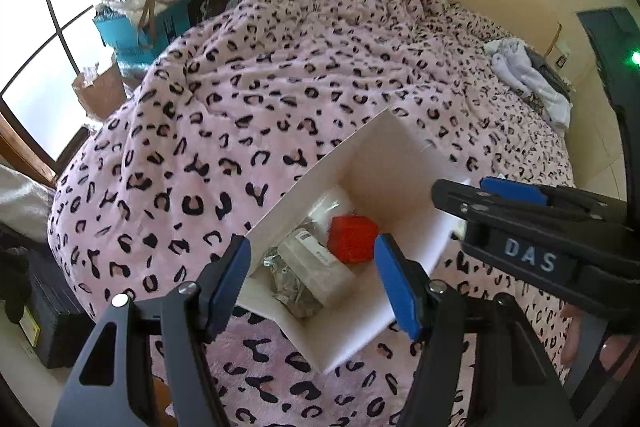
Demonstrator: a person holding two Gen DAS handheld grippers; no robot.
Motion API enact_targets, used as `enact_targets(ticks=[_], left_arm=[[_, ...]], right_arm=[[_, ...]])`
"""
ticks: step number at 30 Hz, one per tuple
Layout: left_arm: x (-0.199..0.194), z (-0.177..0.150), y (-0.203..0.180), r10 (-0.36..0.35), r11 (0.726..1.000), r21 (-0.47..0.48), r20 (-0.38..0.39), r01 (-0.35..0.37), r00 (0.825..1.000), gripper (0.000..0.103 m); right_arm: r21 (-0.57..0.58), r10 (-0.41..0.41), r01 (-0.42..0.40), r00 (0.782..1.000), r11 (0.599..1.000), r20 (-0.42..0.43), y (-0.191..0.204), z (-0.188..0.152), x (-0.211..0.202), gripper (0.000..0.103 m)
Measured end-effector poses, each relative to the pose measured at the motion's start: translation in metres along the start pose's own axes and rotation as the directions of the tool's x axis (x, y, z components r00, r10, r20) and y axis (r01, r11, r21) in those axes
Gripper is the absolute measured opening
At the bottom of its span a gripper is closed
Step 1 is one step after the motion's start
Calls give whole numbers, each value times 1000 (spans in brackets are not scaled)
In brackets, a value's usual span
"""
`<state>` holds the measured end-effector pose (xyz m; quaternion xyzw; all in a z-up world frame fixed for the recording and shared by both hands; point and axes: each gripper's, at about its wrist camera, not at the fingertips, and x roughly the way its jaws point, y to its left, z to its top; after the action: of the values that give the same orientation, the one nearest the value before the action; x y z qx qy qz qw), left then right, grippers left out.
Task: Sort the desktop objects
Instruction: 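Open the left tool over the box while the right tool drops the red cube inside, then raise both open tools out of the box and move toward the bed items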
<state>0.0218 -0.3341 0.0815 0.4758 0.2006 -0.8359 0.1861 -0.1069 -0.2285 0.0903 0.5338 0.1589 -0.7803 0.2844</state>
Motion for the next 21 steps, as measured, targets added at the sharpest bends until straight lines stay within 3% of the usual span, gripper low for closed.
enact_targets(ticks=[9,21], left_arm=[[-41,-26,-22,-12,1000,20,32,12,999,71],[-29,-75,-65,4,991,132,12,-5,1000,71]], right_arm=[[2,-40,40,998,999,58,-18,-47,-55,53],[122,-58,50,997,991,58,-53,-126,-50,53]])
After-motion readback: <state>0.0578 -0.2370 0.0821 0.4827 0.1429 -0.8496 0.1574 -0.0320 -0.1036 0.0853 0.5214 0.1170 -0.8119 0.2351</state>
